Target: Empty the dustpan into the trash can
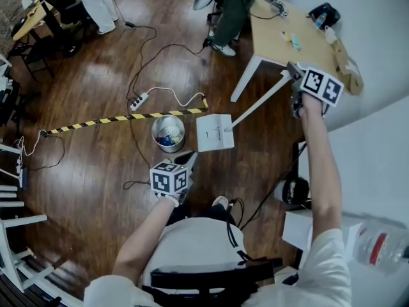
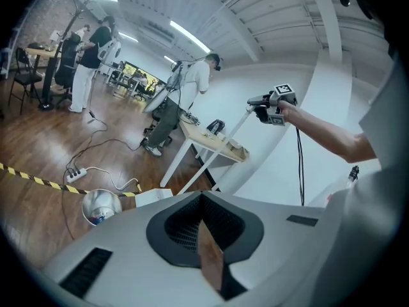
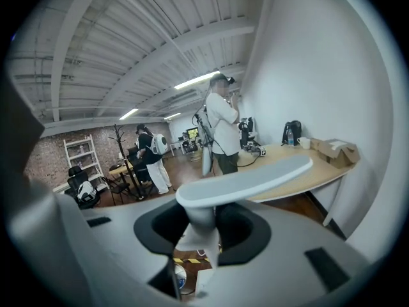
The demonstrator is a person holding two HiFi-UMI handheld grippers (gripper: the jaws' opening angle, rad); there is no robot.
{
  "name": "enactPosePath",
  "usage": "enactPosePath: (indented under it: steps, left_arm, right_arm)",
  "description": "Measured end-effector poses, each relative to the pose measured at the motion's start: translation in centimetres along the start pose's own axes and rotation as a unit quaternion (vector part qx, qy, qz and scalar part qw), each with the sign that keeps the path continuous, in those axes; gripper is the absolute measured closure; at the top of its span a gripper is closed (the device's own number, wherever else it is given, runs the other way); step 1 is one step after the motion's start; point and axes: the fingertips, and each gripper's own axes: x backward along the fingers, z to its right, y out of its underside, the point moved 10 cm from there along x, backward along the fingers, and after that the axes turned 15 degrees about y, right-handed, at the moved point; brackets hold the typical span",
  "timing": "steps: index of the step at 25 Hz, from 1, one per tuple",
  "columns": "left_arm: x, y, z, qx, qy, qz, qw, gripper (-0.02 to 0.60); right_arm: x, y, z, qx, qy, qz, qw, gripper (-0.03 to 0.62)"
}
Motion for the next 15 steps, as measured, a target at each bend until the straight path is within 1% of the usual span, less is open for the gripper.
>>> enactPosePath:
  steps: [5,8,15]
  left_arm:
    - [3.5,-0.5,-2.0,-0.001,-0.011,0.000,0.9999,0.589]
    - [5.1,-0.8,-3.3,0.007,-0.020,0.008,0.9997,0.589]
    - [5.6,-1.6,-5.4,0.029,-0.054,0.028,0.9977,0.589]
  right_arm:
    - [-1.8,-3.8,-6.1,0.023,-0.024,0.012,0.999,0.464]
    - [-3.2,-5.4,-10.3,0.038,-0.041,0.014,0.998,0.465]
    - [-7.2,-7.2,-17.6,0.059,-0.087,0.018,0.994,0.465]
